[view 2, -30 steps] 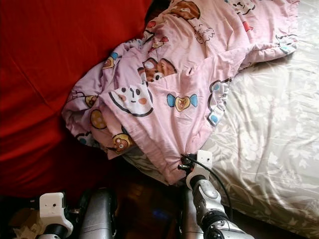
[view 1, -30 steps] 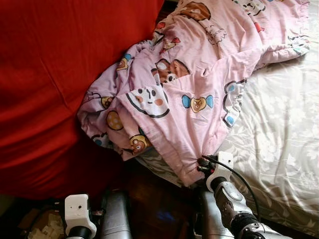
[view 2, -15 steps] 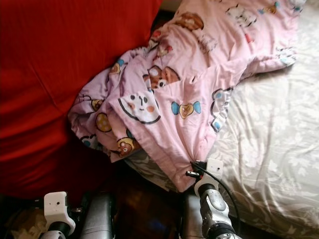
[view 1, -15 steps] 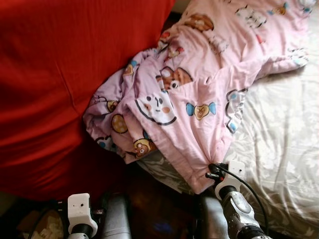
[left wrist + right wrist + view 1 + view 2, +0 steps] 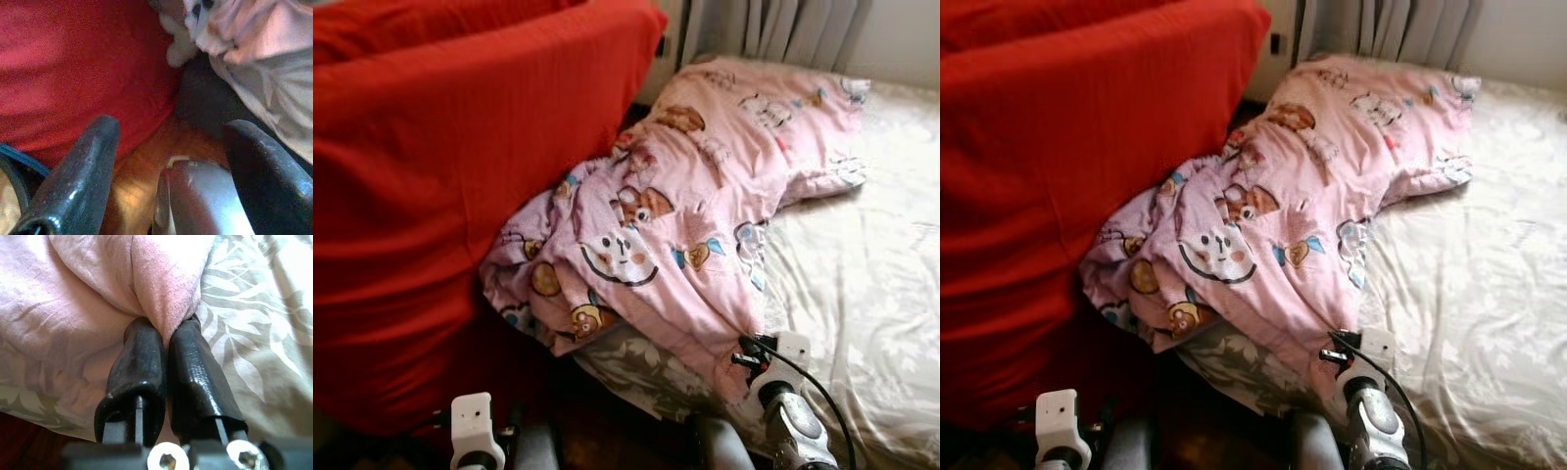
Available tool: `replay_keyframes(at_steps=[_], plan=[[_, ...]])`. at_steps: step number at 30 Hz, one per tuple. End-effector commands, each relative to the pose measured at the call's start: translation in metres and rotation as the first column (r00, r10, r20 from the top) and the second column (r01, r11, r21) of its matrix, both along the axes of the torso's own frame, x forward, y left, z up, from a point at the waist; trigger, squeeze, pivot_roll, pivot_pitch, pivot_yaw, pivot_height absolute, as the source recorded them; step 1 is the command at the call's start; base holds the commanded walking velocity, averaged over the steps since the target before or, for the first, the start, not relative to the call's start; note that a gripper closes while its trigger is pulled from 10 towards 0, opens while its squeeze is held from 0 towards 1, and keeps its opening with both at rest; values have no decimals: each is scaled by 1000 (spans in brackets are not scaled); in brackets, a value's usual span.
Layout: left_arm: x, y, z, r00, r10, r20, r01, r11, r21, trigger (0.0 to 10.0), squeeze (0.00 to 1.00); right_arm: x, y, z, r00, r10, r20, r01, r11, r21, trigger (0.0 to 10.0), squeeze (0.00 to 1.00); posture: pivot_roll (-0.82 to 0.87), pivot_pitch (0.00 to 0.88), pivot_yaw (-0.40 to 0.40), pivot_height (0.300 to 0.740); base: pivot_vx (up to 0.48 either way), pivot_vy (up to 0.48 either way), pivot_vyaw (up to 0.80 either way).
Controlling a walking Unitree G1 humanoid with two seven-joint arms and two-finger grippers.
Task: Clean up the room
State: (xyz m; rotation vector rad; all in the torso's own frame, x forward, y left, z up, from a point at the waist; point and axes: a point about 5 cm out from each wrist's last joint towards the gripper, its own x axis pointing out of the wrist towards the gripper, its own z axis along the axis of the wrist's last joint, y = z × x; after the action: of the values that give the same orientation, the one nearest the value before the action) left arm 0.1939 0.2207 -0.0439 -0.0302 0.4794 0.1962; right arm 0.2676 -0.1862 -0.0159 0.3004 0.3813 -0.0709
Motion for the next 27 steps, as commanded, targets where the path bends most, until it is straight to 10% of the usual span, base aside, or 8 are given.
replay_keyframes(at_steps=[1, 27], plan=[[-8, 3, -10, 997, 12, -71, -11, 1000, 7, 10000, 0, -1, -5, 0, 1000, -21, 0, 22, 1000, 6, 10000, 0, 12, 0, -22, 592, 0, 0, 0], [-35, 6, -36, 961, 62, -269, -82, 995, -64, 10000, 0, 7, -15, 10, 998, -38, 46, 42, 995, -94, 10000, 0, -32, 0, -5, 740, 0, 0, 0]])
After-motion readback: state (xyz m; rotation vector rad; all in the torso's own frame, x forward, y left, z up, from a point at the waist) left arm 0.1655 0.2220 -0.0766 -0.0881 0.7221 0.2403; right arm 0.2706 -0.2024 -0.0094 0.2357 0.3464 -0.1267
